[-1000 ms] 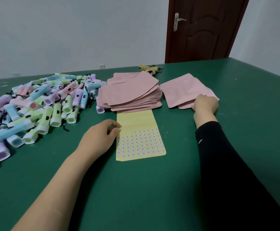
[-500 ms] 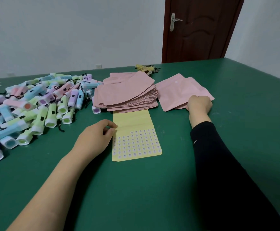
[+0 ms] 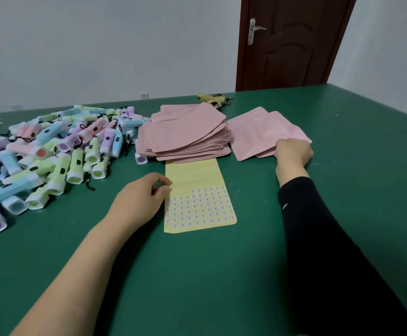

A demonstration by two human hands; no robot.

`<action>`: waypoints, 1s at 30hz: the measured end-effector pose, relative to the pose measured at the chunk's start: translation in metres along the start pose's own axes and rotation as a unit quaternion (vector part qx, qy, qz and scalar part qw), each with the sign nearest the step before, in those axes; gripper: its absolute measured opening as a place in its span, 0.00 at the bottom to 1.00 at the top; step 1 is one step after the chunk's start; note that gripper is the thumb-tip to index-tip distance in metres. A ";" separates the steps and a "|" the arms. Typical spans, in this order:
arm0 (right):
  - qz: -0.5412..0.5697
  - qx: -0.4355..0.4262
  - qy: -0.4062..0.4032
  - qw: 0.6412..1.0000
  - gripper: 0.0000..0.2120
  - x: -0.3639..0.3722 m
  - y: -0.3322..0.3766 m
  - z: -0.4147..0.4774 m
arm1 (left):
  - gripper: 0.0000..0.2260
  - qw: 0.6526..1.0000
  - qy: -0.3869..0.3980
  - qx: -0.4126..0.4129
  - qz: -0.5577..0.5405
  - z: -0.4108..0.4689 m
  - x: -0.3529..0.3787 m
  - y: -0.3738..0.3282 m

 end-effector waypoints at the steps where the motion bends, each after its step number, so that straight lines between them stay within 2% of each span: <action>1: 0.003 0.007 -0.001 1.000 0.12 0.000 -0.001 -0.001 | 0.06 1.000 0.000 0.001 0.000 0.000 0.000 0.000; 3: 0.009 0.018 -0.006 1.000 0.08 -0.002 -0.001 -0.004 | 0.06 1.000 -0.001 0.000 0.002 0.001 0.000 0.000; 7: 0.036 0.023 -0.007 0.999 0.19 -0.005 -0.001 -0.013 | 0.06 1.000 0.000 0.004 0.007 0.001 0.000 0.001; 8: 0.021 -0.003 -0.024 1.000 0.20 -0.009 0.005 -0.019 | 0.06 1.000 0.000 0.005 0.007 0.001 0.001 0.001; 10: -0.094 -0.121 -0.076 0.985 0.21 -0.016 0.032 -0.033 | 0.06 1.000 0.000 0.004 0.006 0.001 0.000 0.001; 11: -0.167 -0.196 -0.081 0.963 0.20 -0.010 0.048 -0.043 | 0.06 1.000 0.001 0.004 0.005 0.000 0.001 0.001; 13: -0.297 -0.309 -0.007 0.903 0.17 0.025 0.065 -0.063 | 0.06 1.000 0.004 0.003 0.004 0.000 0.001 0.001; 15: -0.405 -0.340 0.101 0.843 0.14 0.063 0.054 -0.076 | 0.06 1.000 0.008 0.004 0.004 0.000 0.001 0.000; 18: -0.503 -0.321 0.175 0.783 0.15 0.084 0.025 -0.082 | 0.06 1.000 0.011 0.011 0.009 -0.001 0.001 -0.001; 23: -0.514 -0.312 0.180 0.779 0.18 0.083 0.018 -0.080 | 0.08 0.999 0.020 0.024 0.029 -0.001 0.005 -0.006; 27: -0.399 -0.427 0.130 0.801 0.21 0.090 0.056 -0.110 | 0.10 0.998 0.025 0.036 0.034 -0.001 0.005 -0.012; 28: -0.375 -0.462 0.120 0.795 0.22 0.097 0.066 -0.122 | 0.10 0.998 0.025 0.037 0.033 -0.002 0.005 -0.012; 30: -0.382 -0.513 0.138 0.756 0.26 0.120 0.075 -0.150 | 0.11 0.999 0.028 0.035 0.028 -0.003 0.003 -0.013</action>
Point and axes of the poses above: each hand's wrist, its own z-axis towards the middle knuckle, its own x-axis out of the palm, y = z × x, the point moved 10 cm from there along z, towards the middle knuckle, and after that the axes turned 4 degrees about x, right-handed, at the moved point
